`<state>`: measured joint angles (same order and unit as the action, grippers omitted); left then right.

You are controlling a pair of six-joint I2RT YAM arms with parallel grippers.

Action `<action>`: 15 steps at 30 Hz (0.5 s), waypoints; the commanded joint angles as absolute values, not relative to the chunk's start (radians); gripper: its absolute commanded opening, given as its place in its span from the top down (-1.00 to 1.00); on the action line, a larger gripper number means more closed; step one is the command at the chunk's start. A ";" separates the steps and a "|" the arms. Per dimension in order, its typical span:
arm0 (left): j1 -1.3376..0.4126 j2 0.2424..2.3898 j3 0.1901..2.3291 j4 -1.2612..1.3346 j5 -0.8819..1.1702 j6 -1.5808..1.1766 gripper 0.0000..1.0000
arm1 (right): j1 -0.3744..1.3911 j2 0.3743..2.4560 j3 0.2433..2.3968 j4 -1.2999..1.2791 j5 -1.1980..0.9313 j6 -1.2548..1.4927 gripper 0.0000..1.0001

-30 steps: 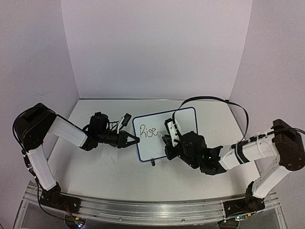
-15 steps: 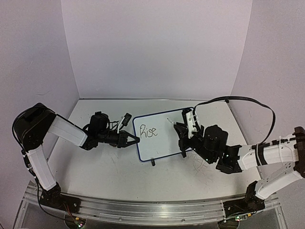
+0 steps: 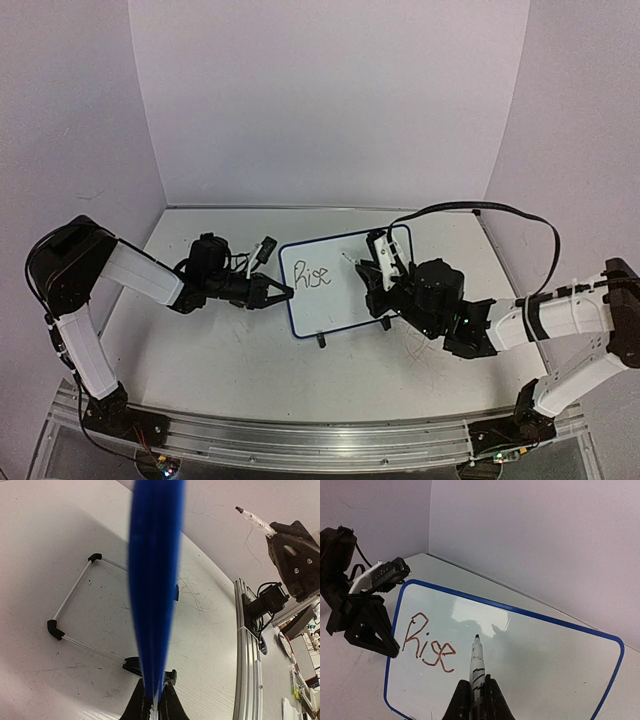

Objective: Write a sentence on the whiteboard

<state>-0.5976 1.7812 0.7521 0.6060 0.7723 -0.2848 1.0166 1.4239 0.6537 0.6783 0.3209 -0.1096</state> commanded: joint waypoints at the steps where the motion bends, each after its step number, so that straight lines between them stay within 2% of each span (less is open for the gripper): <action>1: -0.592 1.765 0.776 0.517 0.692 -0.259 1.00 | 1.023 1.442 0.657 0.704 0.324 -0.107 1.00; 8: -0.592 1.759 0.774 0.511 0.687 -0.255 1.00 | 1.024 1.499 0.693 0.653 0.333 -0.068 1.00; 15: -0.592 1.754 0.778 0.504 0.682 -0.255 1.00 | 1.026 1.494 0.686 0.669 0.254 -0.097 1.00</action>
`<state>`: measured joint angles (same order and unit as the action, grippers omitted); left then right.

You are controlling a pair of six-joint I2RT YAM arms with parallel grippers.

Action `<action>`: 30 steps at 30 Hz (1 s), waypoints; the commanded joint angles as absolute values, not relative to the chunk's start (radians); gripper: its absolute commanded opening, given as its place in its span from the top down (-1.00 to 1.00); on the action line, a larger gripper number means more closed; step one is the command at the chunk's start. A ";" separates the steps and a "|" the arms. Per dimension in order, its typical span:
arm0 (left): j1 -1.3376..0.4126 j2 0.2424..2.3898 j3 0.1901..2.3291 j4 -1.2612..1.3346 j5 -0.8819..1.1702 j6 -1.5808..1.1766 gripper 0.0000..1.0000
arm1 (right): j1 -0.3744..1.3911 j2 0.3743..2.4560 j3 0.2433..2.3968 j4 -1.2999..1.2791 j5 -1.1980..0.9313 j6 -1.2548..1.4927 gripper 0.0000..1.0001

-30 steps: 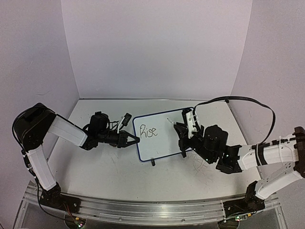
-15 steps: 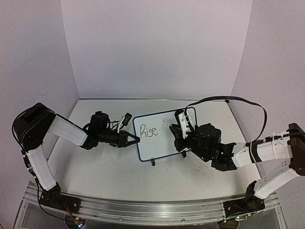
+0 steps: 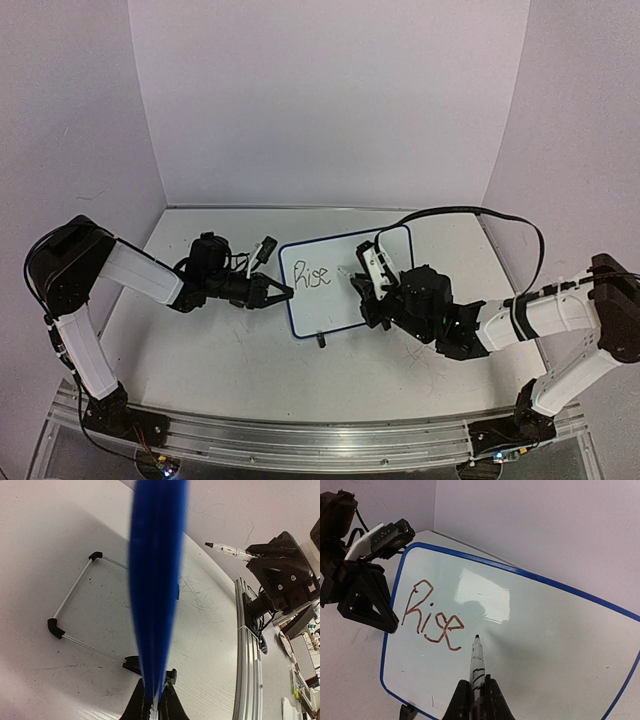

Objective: Write a sentence on the whiteboard

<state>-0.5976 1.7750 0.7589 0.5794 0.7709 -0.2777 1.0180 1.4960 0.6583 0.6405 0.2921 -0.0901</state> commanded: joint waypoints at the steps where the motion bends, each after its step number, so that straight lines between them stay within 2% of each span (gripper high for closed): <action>1: -0.592 1.755 0.779 0.503 0.682 -0.255 1.00 | 1.025 1.503 0.694 0.662 0.253 -0.098 1.00; 12: -0.593 1.757 0.781 0.496 0.680 -0.247 1.00 | 1.029 1.468 0.649 0.690 0.358 -0.090 1.00; 30: -0.592 1.744 0.777 0.491 0.684 -0.235 1.00 | 1.015 1.488 0.636 0.719 0.361 -0.055 1.00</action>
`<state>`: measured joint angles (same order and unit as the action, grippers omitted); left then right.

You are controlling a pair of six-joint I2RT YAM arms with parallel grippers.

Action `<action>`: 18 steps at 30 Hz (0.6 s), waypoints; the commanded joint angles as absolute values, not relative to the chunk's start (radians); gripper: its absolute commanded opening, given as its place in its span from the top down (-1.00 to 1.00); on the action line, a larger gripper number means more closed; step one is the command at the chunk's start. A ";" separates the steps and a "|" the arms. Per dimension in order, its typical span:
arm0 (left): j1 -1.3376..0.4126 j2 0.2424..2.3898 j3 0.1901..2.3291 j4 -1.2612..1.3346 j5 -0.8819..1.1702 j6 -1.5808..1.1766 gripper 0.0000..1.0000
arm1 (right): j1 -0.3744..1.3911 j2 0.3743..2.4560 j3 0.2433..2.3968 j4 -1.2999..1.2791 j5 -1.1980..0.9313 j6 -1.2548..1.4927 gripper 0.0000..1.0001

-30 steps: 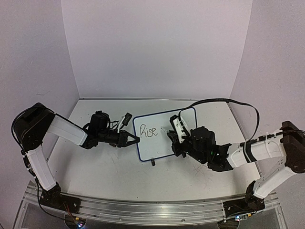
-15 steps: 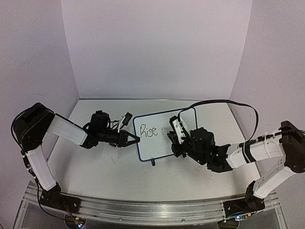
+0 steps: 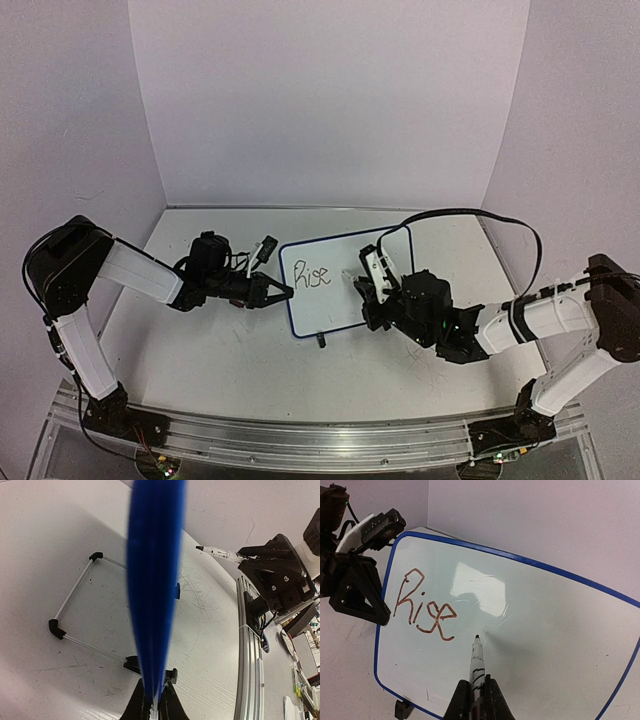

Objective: Write a sentence on the whiteboard

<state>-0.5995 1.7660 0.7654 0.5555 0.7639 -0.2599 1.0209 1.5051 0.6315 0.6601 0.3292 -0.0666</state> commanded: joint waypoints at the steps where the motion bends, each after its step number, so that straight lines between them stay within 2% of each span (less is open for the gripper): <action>1: -0.592 1.744 0.778 0.491 0.684 -0.235 1.00 | 1.015 1.494 0.641 0.723 0.362 -0.058 1.00; 18: -0.594 1.748 0.782 0.489 0.690 -0.235 1.00 | 1.003 1.551 0.690 0.739 0.347 -0.069 1.00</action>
